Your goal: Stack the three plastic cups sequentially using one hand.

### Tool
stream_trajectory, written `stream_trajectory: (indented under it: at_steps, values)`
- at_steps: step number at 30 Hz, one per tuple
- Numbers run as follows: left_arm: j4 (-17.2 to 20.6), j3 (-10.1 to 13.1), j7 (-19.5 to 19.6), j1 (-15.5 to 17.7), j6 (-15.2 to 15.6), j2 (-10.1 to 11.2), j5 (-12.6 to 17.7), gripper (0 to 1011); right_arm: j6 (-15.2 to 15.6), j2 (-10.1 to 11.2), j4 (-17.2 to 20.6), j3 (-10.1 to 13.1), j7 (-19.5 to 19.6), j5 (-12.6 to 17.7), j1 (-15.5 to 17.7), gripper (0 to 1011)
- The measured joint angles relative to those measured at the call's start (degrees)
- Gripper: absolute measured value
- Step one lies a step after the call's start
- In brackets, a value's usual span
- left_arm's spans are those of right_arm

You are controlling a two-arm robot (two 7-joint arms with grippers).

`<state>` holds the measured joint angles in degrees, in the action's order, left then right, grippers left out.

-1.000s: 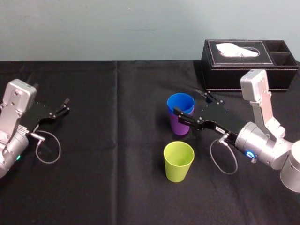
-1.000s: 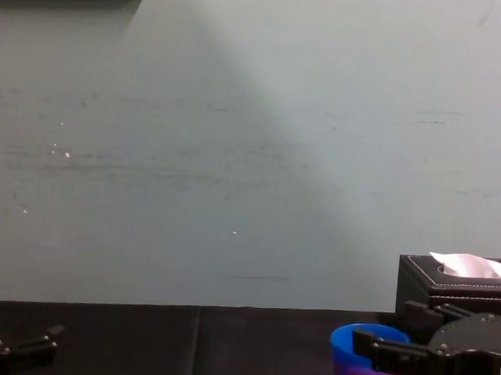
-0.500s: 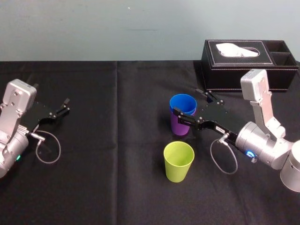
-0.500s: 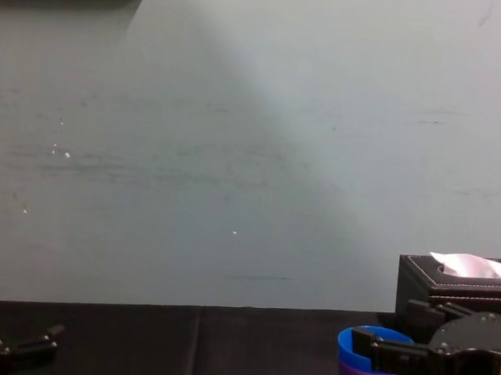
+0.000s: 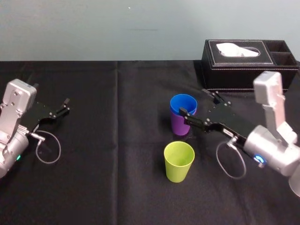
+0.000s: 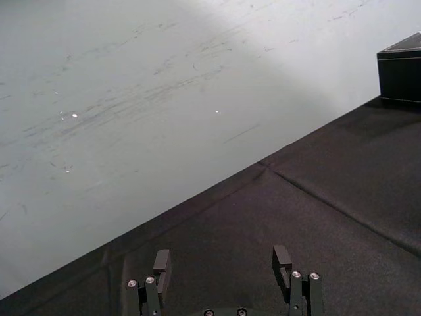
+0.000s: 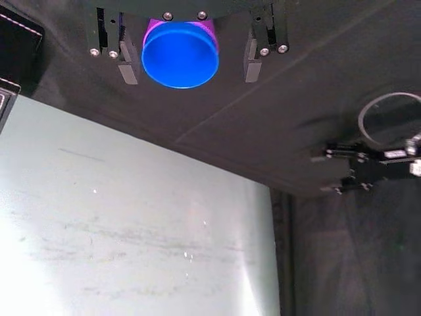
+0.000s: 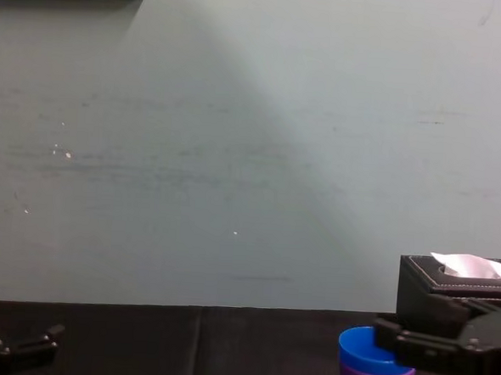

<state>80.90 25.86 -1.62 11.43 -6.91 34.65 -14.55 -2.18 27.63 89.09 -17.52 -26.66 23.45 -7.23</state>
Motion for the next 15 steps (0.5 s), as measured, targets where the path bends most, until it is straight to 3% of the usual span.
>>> stream_trajectory:
  at_steps: [1,8,15]
  values:
    - [0.0,0.0,0.0,0.0,0.0,0.0,0.0,1011,0.0,0.0,0.0,0.0,0.0,0.0,0.0,1000]
    - [0.0,0.0,0.0,0.0,0.0,0.0,0.0,1011,-4.4,4.6,5.0,4.0,-3.8,4.9,8.2,1000]
    - [0.0,0.0,0.0,0.0,0.0,0.0,0.0,1011,-8.6,8.5,6.4,6.5,-7.2,7.1,14.5,1000]
